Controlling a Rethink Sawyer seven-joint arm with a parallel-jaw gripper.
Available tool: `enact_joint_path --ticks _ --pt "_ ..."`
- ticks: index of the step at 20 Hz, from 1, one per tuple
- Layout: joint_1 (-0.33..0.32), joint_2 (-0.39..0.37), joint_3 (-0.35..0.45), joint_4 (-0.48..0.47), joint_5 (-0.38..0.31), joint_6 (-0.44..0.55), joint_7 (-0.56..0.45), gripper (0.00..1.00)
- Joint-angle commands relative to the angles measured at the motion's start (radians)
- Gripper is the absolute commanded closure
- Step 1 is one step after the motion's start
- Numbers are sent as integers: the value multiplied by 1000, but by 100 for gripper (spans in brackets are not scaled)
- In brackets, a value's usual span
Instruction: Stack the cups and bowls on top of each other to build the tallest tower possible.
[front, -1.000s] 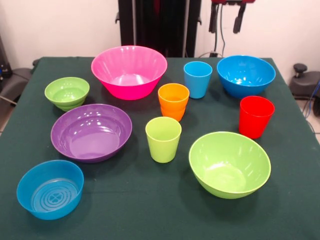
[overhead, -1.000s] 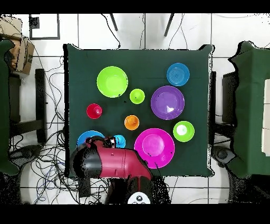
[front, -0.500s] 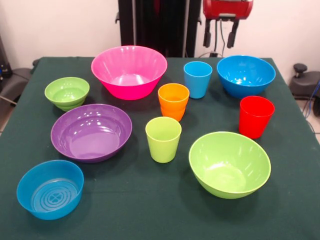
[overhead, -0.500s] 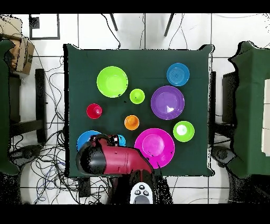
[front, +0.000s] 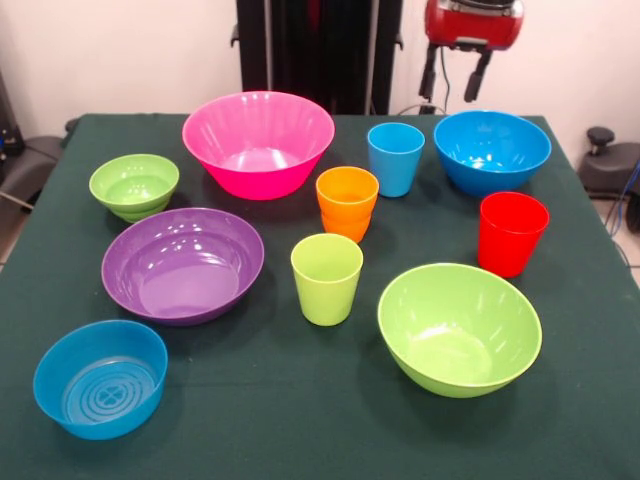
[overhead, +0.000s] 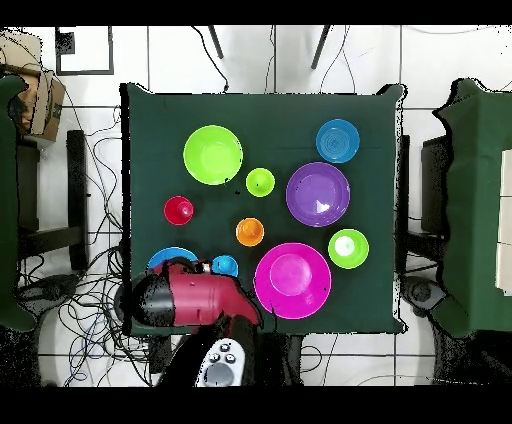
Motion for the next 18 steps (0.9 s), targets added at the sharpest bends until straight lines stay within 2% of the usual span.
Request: enact_joint_path --ticks 1,6,18 --pt "111 133 -99 -225 71 189 307 0" --pt "147 178 -136 -297 85 236 376 0" --pt "114 256 -122 -389 100 252 462 0"
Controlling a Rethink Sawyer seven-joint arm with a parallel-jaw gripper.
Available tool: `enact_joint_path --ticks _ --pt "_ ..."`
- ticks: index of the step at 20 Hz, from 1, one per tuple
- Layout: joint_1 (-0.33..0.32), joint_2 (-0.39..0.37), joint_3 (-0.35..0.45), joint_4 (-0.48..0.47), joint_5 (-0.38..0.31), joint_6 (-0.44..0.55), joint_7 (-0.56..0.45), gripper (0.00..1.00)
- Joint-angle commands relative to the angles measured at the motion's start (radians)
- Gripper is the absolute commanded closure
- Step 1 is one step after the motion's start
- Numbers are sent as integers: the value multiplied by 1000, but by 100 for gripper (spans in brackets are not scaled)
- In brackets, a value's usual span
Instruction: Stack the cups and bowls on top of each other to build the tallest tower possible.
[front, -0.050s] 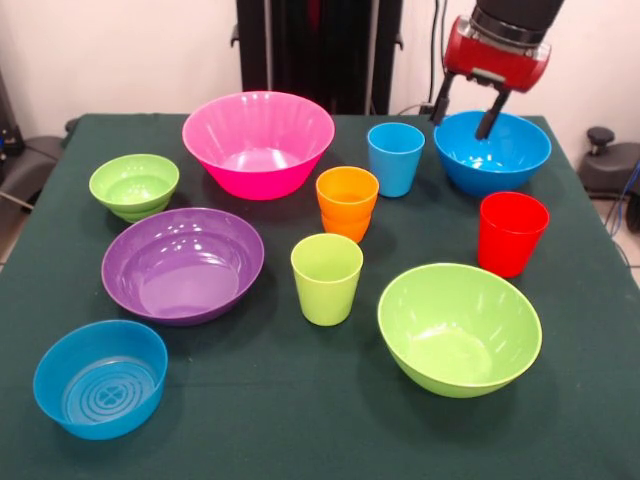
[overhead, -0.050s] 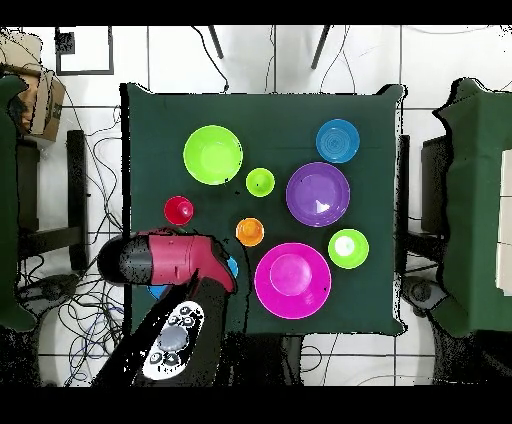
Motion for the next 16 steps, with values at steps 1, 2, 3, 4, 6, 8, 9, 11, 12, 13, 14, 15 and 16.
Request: enact_joint_path --ticks 1,2,3,4,6,8,9,11,12,13,14,15,16 --pt "-27 75 32 -113 32 104 172 0" --pt "-27 73 32 -113 32 108 172 0" --pt "-26 71 32 -115 32 114 172 0" --pt "-26 68 31 -115 31 119 171 0" --pt "-19 67 25 -124 36 140 179 0" --pt "-12 71 18 -140 50 163 200 0" --pt "-10 70 19 -140 65 169 218 0" --pt "-11 65 25 -130 94 167 245 0" --pt "-10 63 26 -128 103 171 251 0" --pt "-10 59 29 -121 120 175 263 0" --pt "-6 55 28 -119 131 180 270 0" --pt "-6 51 31 -113 151 184 285 0" --pt "-3 47 31 -103 164 181 292 0"
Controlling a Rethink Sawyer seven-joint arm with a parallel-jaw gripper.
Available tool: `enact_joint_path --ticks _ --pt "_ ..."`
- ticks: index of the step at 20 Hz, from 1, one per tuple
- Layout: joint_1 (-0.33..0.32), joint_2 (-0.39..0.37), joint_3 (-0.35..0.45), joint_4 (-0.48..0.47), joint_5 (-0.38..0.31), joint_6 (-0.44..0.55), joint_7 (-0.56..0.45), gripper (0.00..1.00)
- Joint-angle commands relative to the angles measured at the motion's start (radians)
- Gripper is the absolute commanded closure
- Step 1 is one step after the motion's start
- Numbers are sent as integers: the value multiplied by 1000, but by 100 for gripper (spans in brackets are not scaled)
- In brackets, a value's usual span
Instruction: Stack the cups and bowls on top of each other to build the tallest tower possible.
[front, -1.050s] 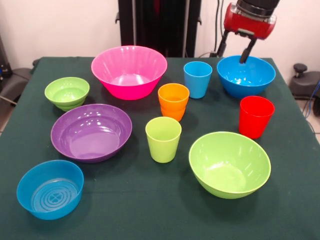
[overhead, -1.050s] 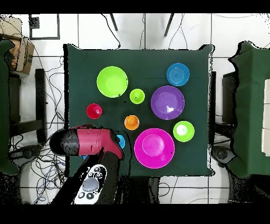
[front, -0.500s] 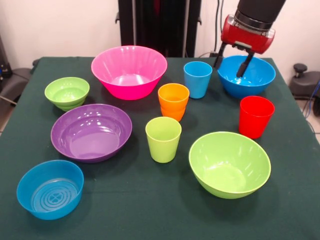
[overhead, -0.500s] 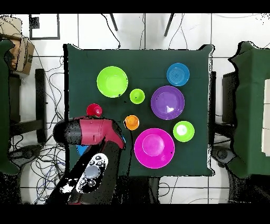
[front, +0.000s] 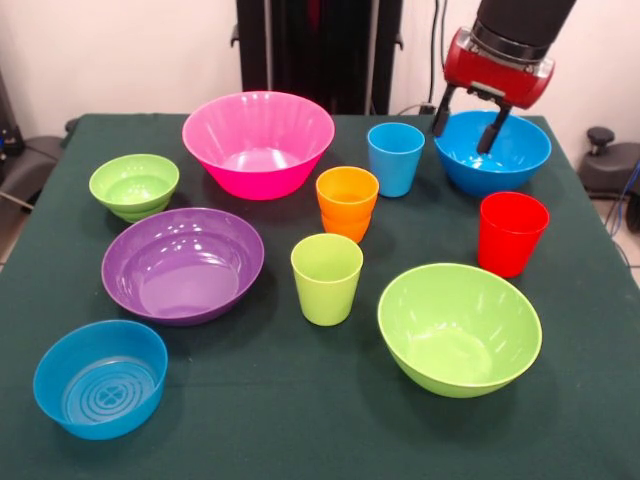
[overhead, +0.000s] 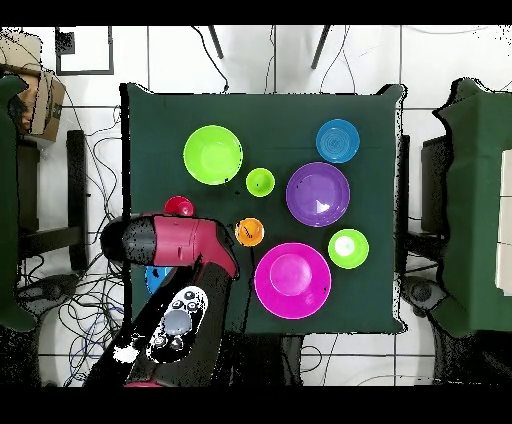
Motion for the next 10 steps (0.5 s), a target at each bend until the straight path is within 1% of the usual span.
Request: enact_joint_path --ticks 1,4,7,10 --pt "-2 -2 63 -19 96 99 281 0" --pt "3 -15 67 16 130 76 304 0" --pt "21 -14 60 27 159 67 345 0" --pt "19 -24 79 56 187 32 362 0"
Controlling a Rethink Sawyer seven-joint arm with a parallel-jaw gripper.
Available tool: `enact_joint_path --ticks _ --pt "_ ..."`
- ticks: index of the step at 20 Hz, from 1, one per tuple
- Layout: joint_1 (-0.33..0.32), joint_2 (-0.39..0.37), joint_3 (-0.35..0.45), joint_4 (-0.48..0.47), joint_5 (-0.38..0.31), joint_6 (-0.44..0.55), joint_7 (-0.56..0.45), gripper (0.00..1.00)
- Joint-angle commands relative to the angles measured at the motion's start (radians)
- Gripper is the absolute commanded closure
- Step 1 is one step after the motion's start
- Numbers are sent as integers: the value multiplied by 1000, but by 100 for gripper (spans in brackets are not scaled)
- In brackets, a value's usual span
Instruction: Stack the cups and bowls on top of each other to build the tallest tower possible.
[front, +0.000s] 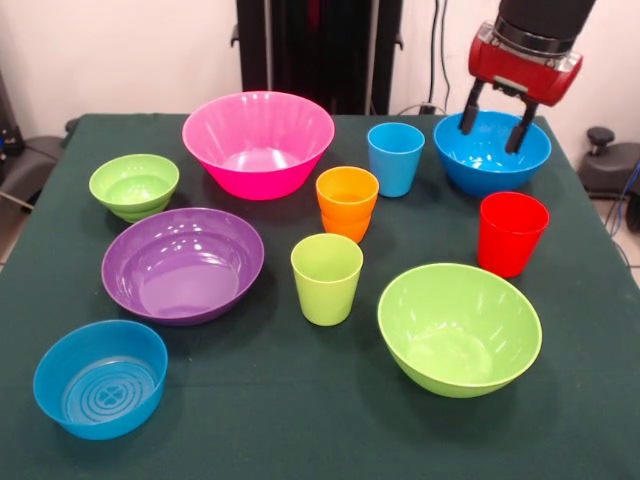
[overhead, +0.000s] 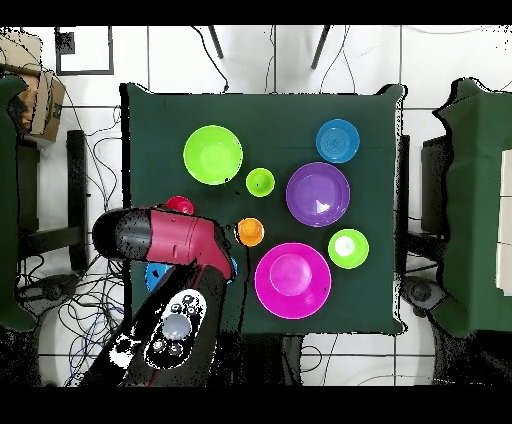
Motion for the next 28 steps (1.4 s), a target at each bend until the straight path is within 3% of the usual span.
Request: enact_joint_path --ticks 1,8,14,28 --pt "-4 -22 96 80 79 -13 235 0" --pt "-22 -21 150 141 106 -170 232 0" --pt "-52 2 206 194 58 -342 193 0" --pt "-3 43 177 187 83 -422 242 0"
